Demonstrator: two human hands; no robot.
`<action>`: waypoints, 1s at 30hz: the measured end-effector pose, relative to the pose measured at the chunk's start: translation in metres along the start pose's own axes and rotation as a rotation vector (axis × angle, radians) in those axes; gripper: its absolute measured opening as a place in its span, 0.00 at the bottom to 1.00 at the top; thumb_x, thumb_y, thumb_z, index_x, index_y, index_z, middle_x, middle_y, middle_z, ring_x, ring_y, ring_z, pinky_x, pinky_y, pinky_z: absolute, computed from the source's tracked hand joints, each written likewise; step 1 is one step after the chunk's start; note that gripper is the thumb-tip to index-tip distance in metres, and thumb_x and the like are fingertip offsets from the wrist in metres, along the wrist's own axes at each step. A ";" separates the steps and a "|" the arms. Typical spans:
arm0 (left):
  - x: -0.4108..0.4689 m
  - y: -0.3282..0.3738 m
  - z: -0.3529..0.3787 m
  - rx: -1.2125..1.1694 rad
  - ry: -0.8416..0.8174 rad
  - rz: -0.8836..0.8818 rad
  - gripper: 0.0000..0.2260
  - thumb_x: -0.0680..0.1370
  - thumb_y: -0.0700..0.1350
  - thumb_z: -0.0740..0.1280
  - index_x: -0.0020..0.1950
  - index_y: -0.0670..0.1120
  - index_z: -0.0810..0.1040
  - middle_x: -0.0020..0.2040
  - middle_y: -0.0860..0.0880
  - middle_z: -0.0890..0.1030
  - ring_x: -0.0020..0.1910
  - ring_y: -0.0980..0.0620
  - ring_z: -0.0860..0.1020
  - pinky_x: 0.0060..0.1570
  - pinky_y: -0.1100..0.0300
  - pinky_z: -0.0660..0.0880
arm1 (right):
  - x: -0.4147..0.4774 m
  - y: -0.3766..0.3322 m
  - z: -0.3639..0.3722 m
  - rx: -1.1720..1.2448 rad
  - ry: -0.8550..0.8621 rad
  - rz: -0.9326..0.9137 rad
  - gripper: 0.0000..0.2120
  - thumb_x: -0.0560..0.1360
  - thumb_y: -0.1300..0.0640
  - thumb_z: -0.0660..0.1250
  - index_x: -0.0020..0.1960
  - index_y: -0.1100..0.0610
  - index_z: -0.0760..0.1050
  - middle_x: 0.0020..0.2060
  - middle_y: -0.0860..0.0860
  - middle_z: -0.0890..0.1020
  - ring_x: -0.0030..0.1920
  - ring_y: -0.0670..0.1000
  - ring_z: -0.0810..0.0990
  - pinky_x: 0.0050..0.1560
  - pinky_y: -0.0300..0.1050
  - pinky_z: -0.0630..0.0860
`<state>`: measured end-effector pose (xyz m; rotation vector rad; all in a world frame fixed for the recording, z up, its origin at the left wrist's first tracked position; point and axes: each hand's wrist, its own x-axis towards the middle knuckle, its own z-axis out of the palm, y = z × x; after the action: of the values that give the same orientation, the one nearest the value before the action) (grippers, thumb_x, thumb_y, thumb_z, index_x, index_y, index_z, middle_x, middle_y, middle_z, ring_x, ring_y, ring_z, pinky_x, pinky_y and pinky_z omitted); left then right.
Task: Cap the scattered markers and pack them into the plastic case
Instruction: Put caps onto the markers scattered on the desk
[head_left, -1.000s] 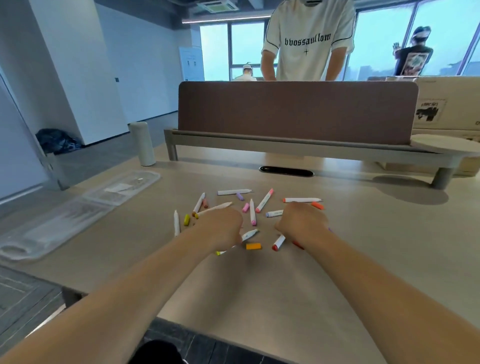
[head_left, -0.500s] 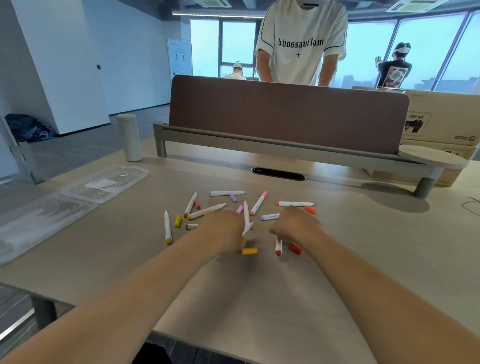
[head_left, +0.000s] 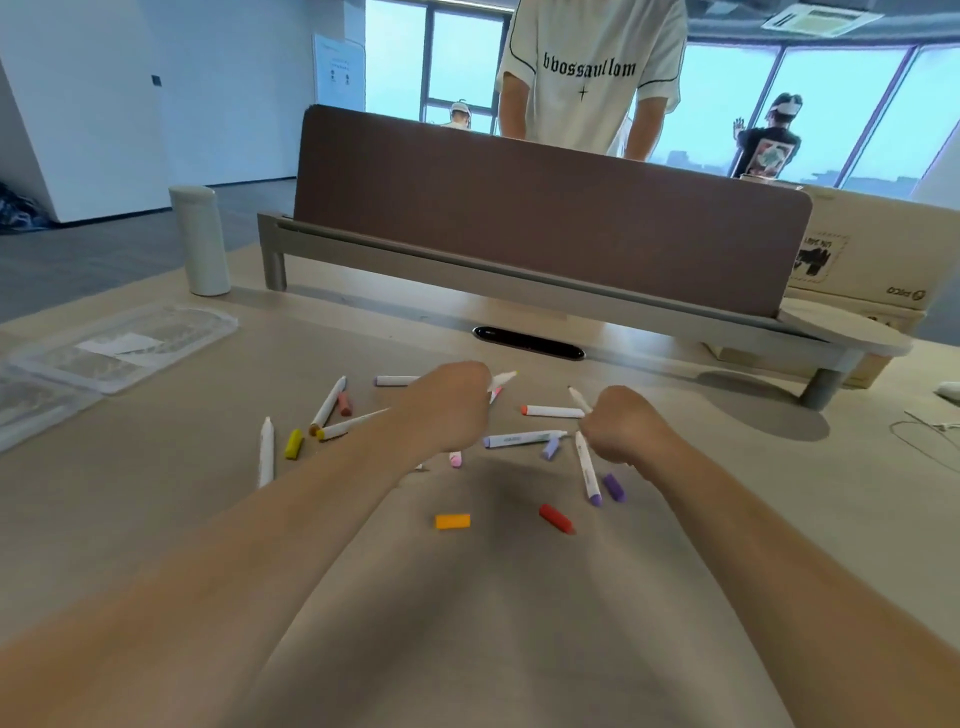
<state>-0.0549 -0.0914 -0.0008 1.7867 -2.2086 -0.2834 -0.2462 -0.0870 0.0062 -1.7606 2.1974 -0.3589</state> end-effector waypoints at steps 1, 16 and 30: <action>0.009 0.006 0.004 0.025 -0.014 0.000 0.02 0.79 0.39 0.63 0.49 0.44 0.75 0.45 0.47 0.78 0.44 0.47 0.76 0.43 0.55 0.74 | 0.005 0.005 0.002 -0.057 0.008 0.000 0.11 0.78 0.62 0.62 0.37 0.60 0.70 0.33 0.54 0.72 0.31 0.49 0.70 0.28 0.40 0.63; 0.041 0.037 0.050 0.256 -0.136 0.054 0.10 0.77 0.42 0.65 0.57 0.43 0.78 0.60 0.41 0.78 0.51 0.42 0.80 0.45 0.54 0.74 | 0.015 0.021 0.023 -0.100 -0.035 0.025 0.06 0.71 0.57 0.66 0.37 0.54 0.71 0.29 0.51 0.76 0.33 0.54 0.78 0.29 0.38 0.67; 0.062 0.008 -0.001 -0.057 -0.074 -0.108 0.07 0.81 0.42 0.59 0.43 0.44 0.68 0.39 0.46 0.71 0.35 0.54 0.68 0.32 0.61 0.63 | 0.056 0.001 0.003 0.141 -0.036 0.004 0.03 0.75 0.67 0.64 0.48 0.63 0.71 0.41 0.56 0.73 0.39 0.53 0.74 0.36 0.45 0.70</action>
<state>-0.0739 -0.1504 0.0087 1.8972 -2.1332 -0.4383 -0.2578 -0.1418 -0.0013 -1.6744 2.0957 -0.4655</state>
